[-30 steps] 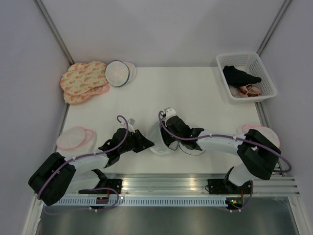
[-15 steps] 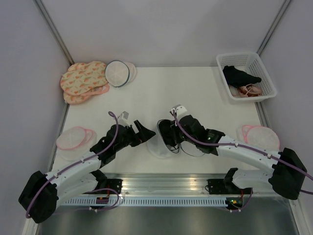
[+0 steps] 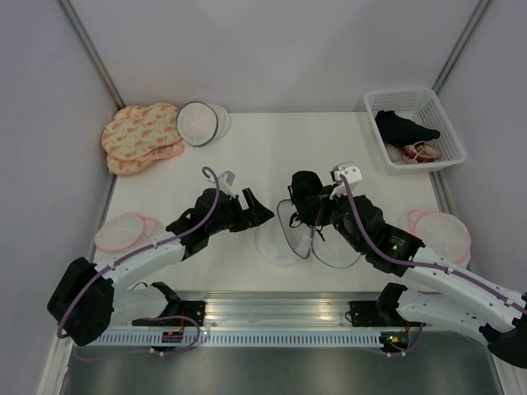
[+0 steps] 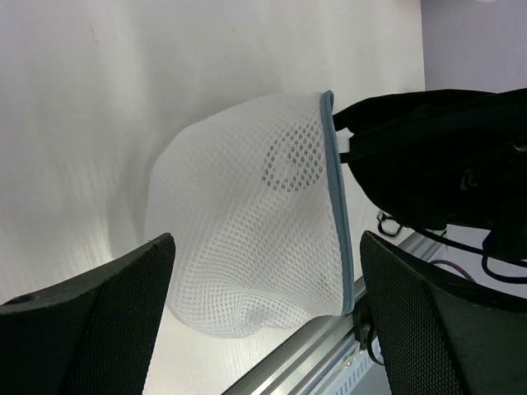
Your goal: Unzip the laundry bag and remove the bra
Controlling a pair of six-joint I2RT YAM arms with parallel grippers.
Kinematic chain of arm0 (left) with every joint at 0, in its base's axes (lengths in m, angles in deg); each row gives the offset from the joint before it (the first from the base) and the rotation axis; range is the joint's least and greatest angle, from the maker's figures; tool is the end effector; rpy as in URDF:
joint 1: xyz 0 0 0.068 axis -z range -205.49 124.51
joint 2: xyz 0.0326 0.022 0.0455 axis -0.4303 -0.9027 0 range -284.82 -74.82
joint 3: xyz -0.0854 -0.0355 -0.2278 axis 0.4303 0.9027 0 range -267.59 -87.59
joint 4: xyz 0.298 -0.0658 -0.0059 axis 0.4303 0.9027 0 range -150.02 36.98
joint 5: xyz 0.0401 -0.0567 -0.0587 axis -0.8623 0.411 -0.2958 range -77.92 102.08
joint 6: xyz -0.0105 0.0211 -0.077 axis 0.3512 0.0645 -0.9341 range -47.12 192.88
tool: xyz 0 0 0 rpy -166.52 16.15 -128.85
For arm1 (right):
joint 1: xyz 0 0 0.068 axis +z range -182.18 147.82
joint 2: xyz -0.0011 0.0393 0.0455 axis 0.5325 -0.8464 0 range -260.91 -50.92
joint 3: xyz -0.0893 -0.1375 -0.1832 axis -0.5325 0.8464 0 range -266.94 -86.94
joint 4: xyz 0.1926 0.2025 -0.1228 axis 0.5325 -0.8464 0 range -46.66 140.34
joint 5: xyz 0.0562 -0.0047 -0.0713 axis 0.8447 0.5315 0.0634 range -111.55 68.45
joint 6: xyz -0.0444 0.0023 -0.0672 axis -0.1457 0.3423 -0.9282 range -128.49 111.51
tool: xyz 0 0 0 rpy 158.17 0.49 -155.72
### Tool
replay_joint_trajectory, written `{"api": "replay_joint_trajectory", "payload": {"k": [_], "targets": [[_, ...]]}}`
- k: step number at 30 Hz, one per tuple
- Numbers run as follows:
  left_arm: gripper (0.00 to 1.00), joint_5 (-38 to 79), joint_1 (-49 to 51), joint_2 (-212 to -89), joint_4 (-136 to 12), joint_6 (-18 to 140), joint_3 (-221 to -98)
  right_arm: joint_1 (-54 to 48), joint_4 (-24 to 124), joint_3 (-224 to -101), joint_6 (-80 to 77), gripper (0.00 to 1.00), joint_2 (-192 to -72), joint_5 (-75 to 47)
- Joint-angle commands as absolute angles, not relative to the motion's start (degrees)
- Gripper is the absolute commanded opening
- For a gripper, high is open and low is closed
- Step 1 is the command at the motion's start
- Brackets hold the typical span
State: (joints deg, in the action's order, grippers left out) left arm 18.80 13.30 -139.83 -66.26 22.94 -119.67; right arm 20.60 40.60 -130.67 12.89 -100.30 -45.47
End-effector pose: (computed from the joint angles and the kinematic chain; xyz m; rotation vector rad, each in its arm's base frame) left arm 0.2484 -0.2101 0.1552 -0.1353 2.2095 -1.0465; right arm 0.2009 0.2177 0.2870 -0.2101 1.8364 0.5297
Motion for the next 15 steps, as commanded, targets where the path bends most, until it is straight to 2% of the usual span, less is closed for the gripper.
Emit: {"api": "replay_joint_trajectory", "payload": {"k": [1,10,15], "targets": [[0.95,20.52,14.06,-142.66,-66.61,27.61,-125.03,20.82,43.48,-133.96,11.64,0.01,-100.57,-48.61],[0.95,22.89,14.50,-148.56,-66.61,30.07,-129.34,19.95,45.94,-144.58,4.61,0.00,-104.25,-68.29],[0.95,24.47,14.59,-151.37,-66.00,31.39,-130.92,12.50,47.96,-152.85,-0.40,0.01,-109.97,-73.48]]}}
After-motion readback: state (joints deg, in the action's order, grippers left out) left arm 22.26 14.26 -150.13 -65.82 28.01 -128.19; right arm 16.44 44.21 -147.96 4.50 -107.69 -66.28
